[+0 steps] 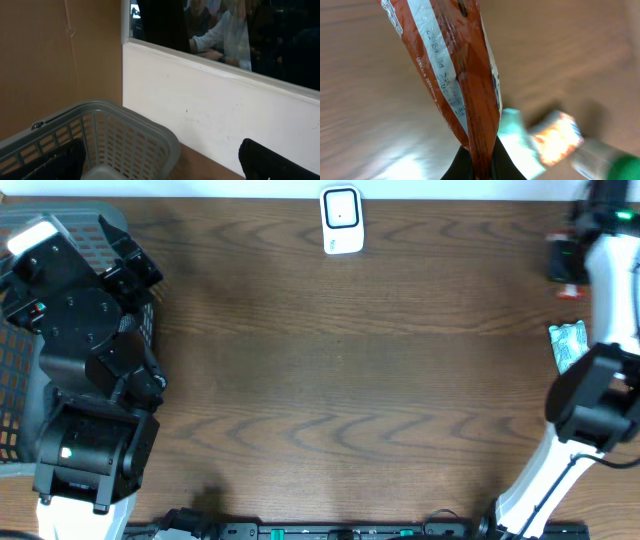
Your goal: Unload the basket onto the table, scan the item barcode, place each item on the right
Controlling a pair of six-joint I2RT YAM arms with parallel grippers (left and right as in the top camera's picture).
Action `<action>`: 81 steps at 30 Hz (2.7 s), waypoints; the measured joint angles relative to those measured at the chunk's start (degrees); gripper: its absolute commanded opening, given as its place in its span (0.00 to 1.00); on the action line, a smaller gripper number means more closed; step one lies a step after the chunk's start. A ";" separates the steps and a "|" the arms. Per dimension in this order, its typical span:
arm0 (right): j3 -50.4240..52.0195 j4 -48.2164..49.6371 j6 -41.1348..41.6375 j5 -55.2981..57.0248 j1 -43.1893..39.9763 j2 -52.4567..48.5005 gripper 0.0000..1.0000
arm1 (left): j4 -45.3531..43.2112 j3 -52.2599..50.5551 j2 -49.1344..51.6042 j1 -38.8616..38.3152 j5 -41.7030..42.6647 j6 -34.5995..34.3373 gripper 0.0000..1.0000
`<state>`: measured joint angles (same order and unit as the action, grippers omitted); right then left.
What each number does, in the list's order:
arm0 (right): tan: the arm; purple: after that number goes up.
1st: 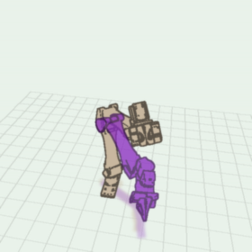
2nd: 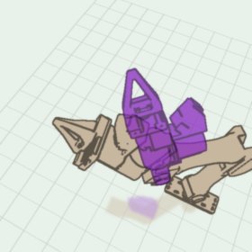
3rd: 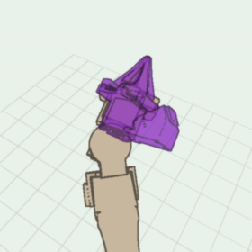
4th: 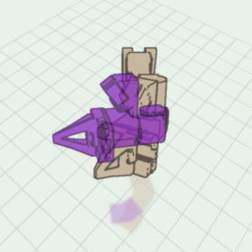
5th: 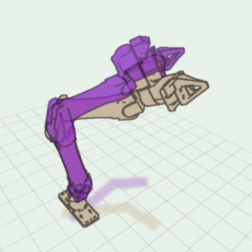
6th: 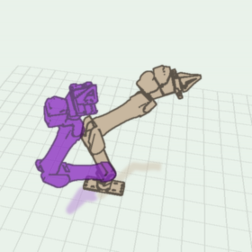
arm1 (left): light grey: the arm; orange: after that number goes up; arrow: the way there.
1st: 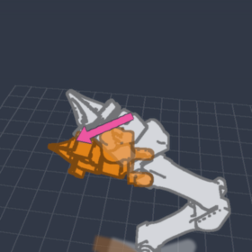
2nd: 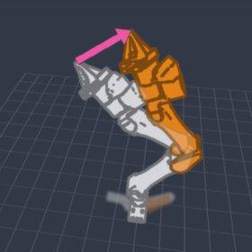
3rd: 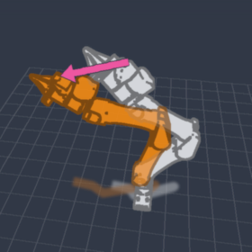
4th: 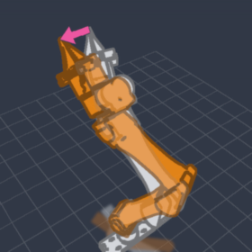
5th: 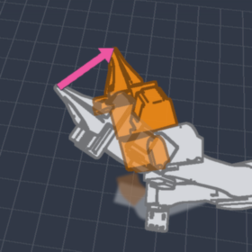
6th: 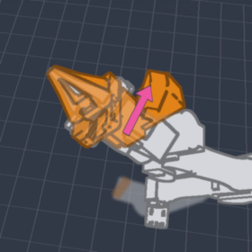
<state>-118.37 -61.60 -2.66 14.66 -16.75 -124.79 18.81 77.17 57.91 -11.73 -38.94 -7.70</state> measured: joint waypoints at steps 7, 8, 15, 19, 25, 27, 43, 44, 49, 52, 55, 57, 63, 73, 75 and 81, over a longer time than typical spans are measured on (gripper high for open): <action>1.22 3.34 3.80 0.44 -9.16 -1.84 0.01 | 0.00 0.00 0.00 0.00 0.00 -0.02 0.98; 1.70 4.52 4.37 -0.04 -9.88 -2.05 0.01 | 0.00 0.00 0.00 0.00 0.02 -0.02 0.98; 3.69 14.45 8.37 -3.61 -12.57 -2.36 0.08 | 0.74 0.00 0.00 0.00 0.00 0.00 0.98; 3.69 17.57 9.49 -5.11 -12.72 -2.45 0.20 | 2.73 0.00 0.00 0.00 0.00 -0.02 0.98; 3.69 16.96 9.99 -5.88 -12.72 -3.76 0.75 | 3.69 0.00 0.00 0.00 0.00 -0.02 0.98; 3.69 15.50 10.51 -5.95 -12.72 -3.76 0.99 | 3.34 0.00 -0.07 0.00 0.02 -0.02 0.98; 4.24 3.17 10.34 -11.21 -12.68 30.86 0.99 | -1.18 -0.07 -11.82 0.00 -2.36 -0.02 0.98; 4.07 2.80 10.32 -11.54 -12.68 34.42 0.99 | -1.18 -0.07 -12.15 0.00 -2.89 -0.02 0.98; 3.67 1.33 10.34 -14.99 -12.68 49.18 0.99 | -1.01 -0.07 -12.24 0.00 -4.13 -0.02 0.98; 3.67 0.24 10.34 -18.01 -12.68 56.46 0.99 | -1.01 -0.07 -12.15 0.00 -4.52 -0.02 0.98; 3.67 -1.79 10.34 -20.65 -12.68 62.27 0.99 | -1.01 -0.07 -12.15 0.00 -4.74 -0.04 0.98; 3.67 -3.04 10.56 -21.84 -12.68 66.14 0.99 | -0.98 -0.07 -12.15 0.00 -4.76 -0.02 0.98; 3.63 -4.66 11.23 -23.06 -12.68 75.58 0.99 | -1.01 -0.07 -12.15 0.00 -4.76 -0.02 0.98; 3.61 -17.73 11.39 -23.28 -12.68 82.47 0.99 | -1.01 -0.07 -12.15 0.00 -4.76 -0.02 0.98; 3.63 -21.59 11.41 -23.26 -12.44 82.93 0.99 | -1.01 -0.04 -12.15 0.00 -4.76 -0.02 0.98; 4.07 -23.78 11.41 -23.45 -6.47 84.28 0.99 | -1.01 -0.07 -12.15 0.00 -4.76 -0.02 0.98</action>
<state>-114.30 -85.38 8.75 -8.80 -23.22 -40.51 17.80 77.10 45.76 -11.73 -43.70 -7.73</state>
